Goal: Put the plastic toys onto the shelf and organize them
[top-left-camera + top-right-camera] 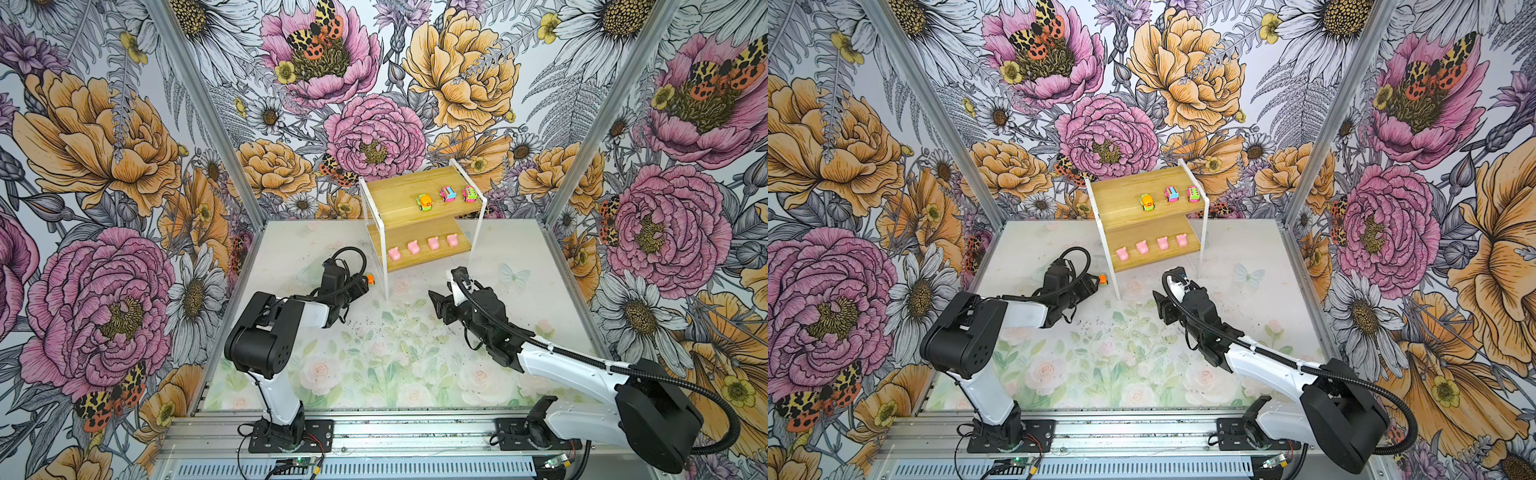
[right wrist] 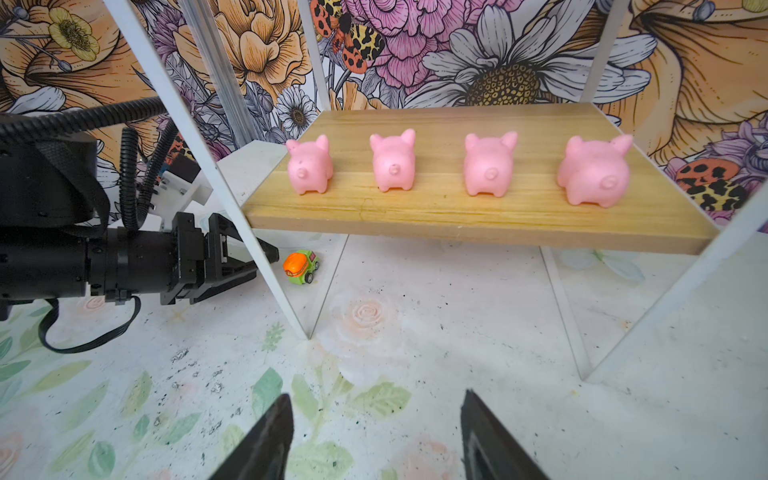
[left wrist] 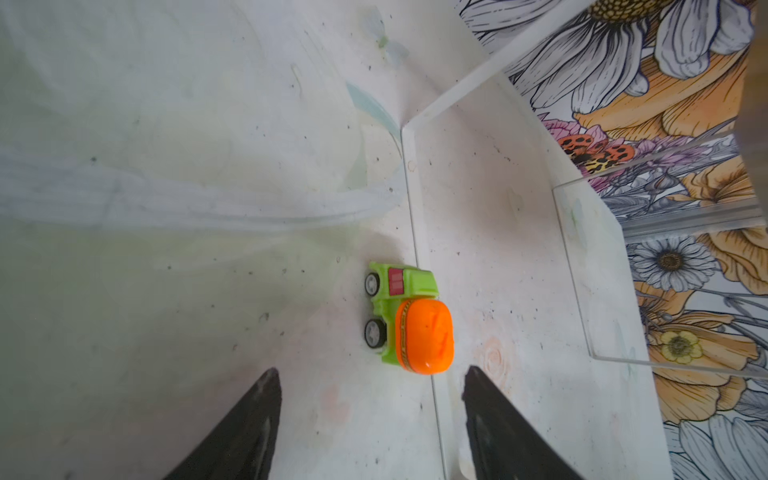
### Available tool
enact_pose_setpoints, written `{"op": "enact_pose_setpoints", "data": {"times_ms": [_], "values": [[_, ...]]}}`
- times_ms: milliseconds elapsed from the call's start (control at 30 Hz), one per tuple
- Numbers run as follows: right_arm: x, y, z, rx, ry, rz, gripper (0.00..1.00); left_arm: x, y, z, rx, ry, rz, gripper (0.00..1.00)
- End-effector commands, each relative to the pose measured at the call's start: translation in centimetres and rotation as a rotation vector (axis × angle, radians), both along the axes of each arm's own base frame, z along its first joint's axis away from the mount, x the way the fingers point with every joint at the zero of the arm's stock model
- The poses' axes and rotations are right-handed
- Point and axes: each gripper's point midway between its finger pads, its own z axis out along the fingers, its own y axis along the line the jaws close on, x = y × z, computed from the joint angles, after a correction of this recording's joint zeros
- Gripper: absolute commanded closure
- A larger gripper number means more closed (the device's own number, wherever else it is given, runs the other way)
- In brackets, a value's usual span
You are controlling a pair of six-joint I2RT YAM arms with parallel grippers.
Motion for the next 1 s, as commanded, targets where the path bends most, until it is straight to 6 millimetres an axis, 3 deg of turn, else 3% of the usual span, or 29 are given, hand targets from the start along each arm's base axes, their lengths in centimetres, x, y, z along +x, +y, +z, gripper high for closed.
{"op": "enact_pose_setpoints", "data": {"times_ms": [0, 333, 633, 767, 967], "values": [[0.7, 0.2, 1.5, 0.031, -0.034, -0.005, 0.36, 0.9, -2.1, 1.0, -0.102, -0.051, -0.082, 0.29], [0.5, 0.8, 0.6, 0.018, -0.025, 0.031, 0.36, 2.5, -2.7, 1.9, -0.136, -0.055, -0.168, 0.27], [0.5, 0.8, 0.4, 0.018, -0.027, 0.034, 0.36, 2.2, -2.0, -0.2, -0.137, 0.005, -0.182, 0.26], [0.2, 1.8, 0.0, 0.031, -0.032, 0.094, 0.39, 2.4, -2.1, -0.3, -0.138, 0.003, -0.191, 0.28], [0.2, 1.6, -0.2, 0.036, -0.026, 0.077, 0.39, 3.2, -2.0, -0.4, -0.127, 0.020, -0.232, 0.28]]}}
